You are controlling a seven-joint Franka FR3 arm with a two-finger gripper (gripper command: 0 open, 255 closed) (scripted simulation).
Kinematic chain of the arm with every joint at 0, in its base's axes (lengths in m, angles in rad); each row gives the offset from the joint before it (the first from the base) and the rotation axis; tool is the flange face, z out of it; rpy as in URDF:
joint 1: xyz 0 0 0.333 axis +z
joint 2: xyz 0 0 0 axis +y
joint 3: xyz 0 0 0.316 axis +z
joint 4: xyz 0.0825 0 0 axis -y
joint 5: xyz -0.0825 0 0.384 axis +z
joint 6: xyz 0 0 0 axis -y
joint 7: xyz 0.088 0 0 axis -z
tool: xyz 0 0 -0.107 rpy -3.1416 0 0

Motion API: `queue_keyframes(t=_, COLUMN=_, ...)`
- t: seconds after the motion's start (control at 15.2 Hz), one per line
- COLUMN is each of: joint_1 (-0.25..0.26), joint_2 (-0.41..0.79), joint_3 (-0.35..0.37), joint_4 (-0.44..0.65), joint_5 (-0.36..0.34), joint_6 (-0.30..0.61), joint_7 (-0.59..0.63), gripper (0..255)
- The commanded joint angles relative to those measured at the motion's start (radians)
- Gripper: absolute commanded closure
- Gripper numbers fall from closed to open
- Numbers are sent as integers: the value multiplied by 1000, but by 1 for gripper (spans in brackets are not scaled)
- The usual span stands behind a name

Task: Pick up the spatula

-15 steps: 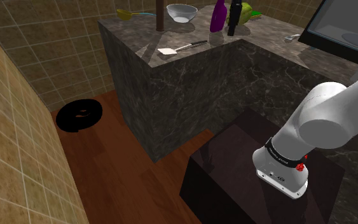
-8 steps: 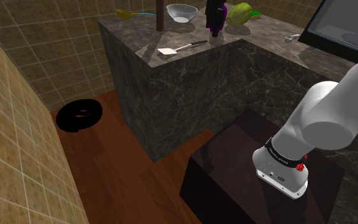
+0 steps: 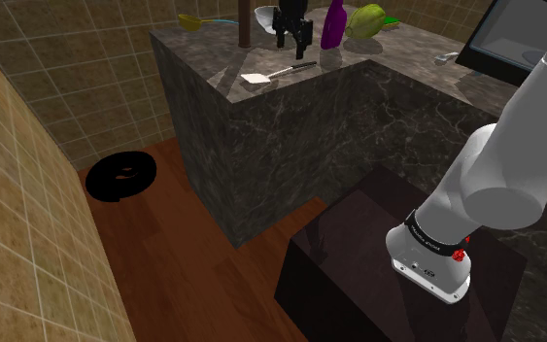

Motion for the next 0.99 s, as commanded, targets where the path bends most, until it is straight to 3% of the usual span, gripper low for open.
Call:
queue_keyframes(t=0.0, joint_1=2, joint_2=26, joint_3=5, joint_4=7, joint_5=8, joint_6=18, joint_7=-45, gripper=0)
queue_keyframes(t=0.53, joint_1=0, joint_2=39, joint_3=6, joint_4=-65, joint_5=11, joint_6=103, joint_7=-43, gripper=0)
queue_keyframes(t=0.59, joint_1=0, joint_2=38, joint_3=5, joint_4=-64, joint_5=11, joint_6=102, joint_7=-45, gripper=255)
queue_keyframes(t=0.92, joint_1=-1, joint_2=40, joint_3=5, joint_4=-63, joint_5=11, joint_6=102, joint_7=-45, gripper=255)
